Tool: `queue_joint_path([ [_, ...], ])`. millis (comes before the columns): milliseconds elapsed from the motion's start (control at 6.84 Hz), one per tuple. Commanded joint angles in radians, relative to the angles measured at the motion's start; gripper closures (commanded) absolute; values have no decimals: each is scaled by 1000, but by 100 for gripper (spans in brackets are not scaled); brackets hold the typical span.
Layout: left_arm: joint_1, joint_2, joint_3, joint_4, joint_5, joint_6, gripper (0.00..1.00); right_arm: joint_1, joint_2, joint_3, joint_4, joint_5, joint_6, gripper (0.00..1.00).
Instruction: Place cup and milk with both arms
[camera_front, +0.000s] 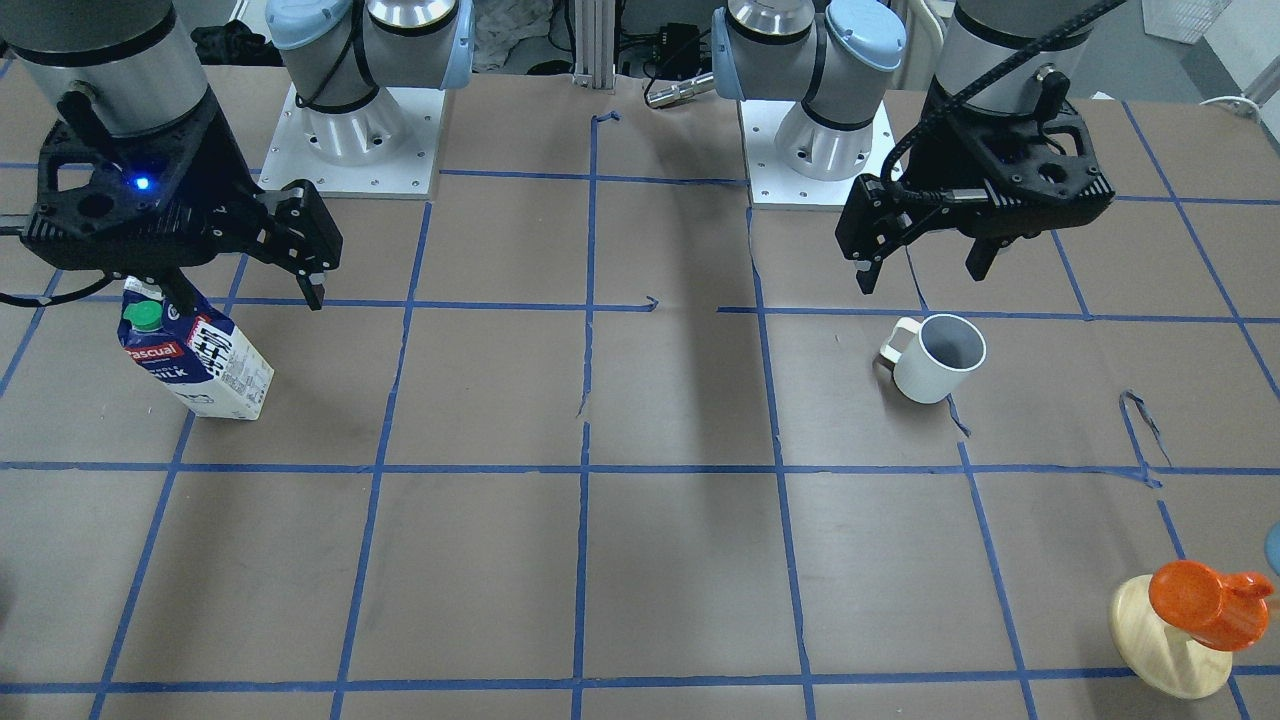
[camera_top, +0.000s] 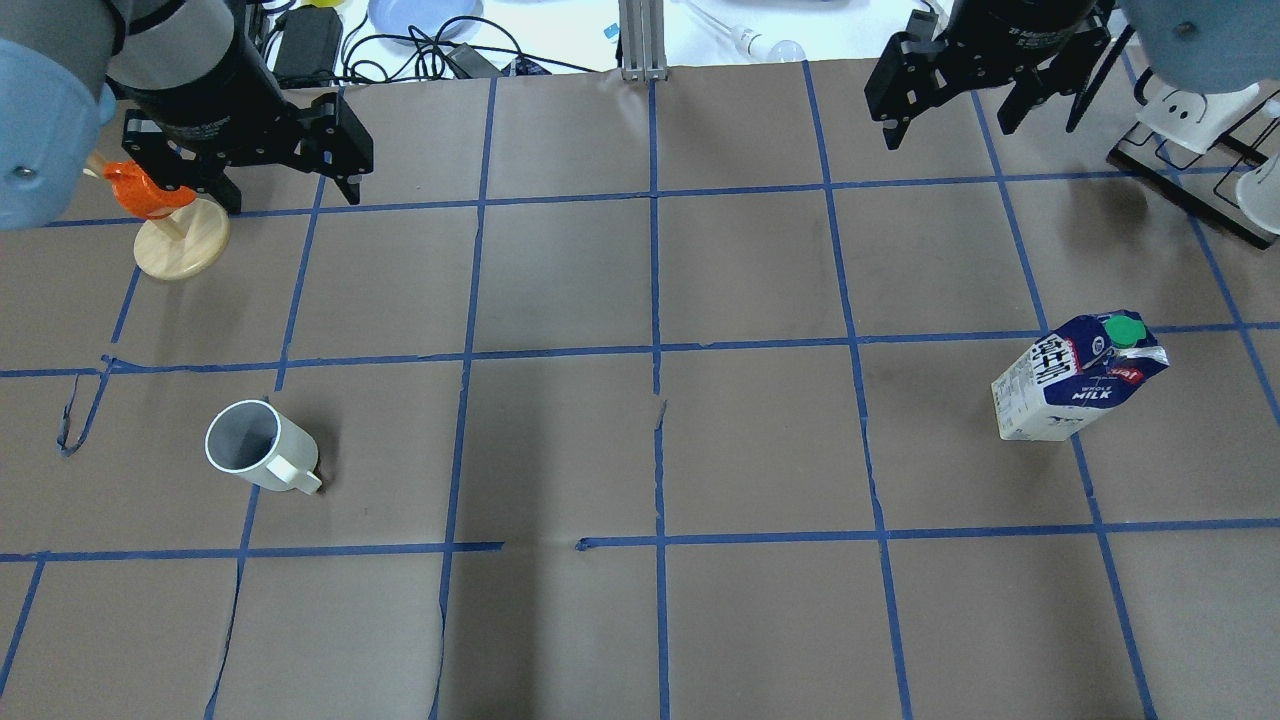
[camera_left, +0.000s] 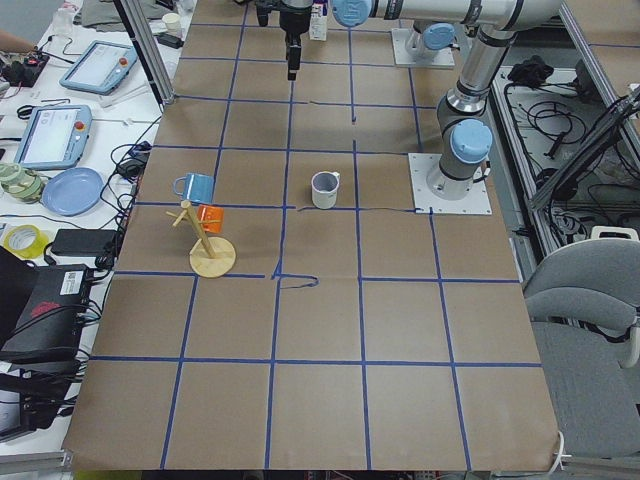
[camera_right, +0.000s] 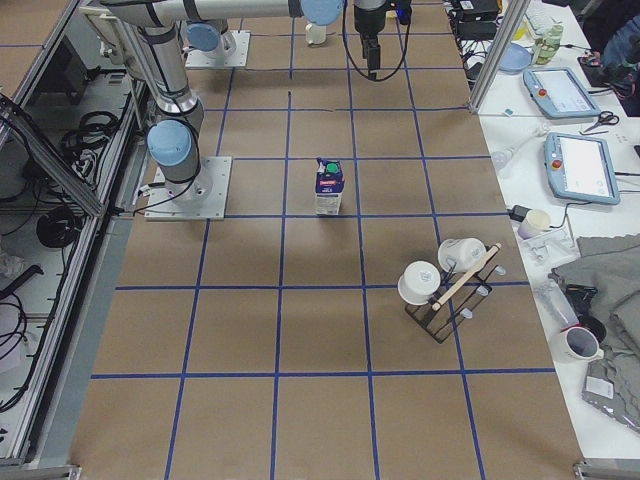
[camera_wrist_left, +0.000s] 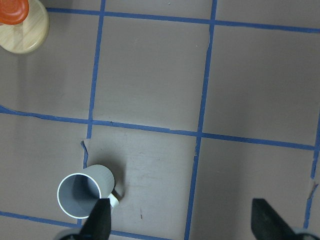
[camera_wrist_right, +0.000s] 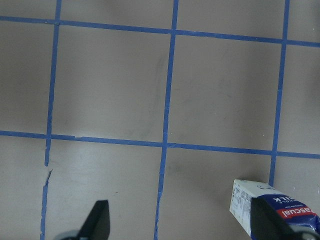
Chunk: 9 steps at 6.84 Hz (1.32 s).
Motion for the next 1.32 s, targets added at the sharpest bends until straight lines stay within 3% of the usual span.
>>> queue_joint_path([
  [0, 1, 2, -9, 5, 0, 0, 0, -1, 0, -1, 0, 0, 0, 0],
  [1169, 1, 2, -9, 5, 0, 31, 0, 0, -2, -1, 0, 2, 0, 0],
])
